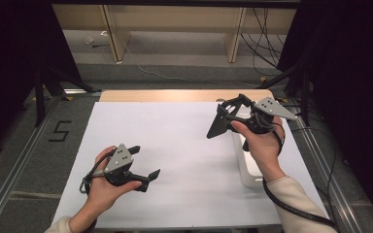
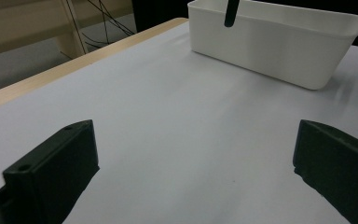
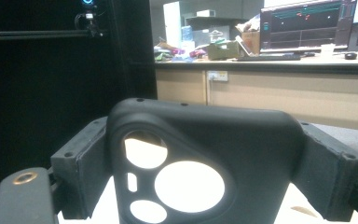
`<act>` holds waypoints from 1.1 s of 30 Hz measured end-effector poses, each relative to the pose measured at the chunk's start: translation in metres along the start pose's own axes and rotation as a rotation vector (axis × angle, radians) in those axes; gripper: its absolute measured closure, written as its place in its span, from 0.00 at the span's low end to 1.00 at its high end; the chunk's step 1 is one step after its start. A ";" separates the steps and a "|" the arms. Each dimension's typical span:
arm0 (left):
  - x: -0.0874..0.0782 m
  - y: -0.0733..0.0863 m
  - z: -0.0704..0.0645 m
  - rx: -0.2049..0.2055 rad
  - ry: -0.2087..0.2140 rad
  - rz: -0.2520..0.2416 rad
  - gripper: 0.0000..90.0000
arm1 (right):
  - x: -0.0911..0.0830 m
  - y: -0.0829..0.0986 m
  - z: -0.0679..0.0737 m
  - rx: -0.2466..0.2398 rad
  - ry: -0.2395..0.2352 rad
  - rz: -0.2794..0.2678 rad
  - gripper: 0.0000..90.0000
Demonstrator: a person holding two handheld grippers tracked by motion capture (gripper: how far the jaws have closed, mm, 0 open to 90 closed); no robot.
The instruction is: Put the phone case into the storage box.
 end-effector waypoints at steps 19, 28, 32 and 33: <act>0.000 0.001 0.001 -0.004 -0.002 0.003 0.00 | -0.009 -0.007 -0.021 -0.002 0.056 -0.020 0.18; 0.001 0.001 0.001 -0.006 -0.001 0.002 0.00 | -0.012 -0.010 -0.031 0.001 0.082 -0.026 0.18; 0.001 0.001 0.001 -0.002 -0.002 0.004 0.00 | -0.014 -0.011 -0.035 -0.001 0.093 -0.031 0.18; 0.001 0.001 0.001 -0.002 -0.003 0.004 0.00 | -0.014 -0.011 -0.035 -0.001 0.095 -0.032 0.18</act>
Point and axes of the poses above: each handheld gripper's, and its own axes: x roughly forward along the jaws, y roughly out of its underside, z roughly to its left, the point moved 9 cm from there along x, roughly forward along the jaws, and after that the axes turned 9 degrees about -x, right-handed, at the moved point
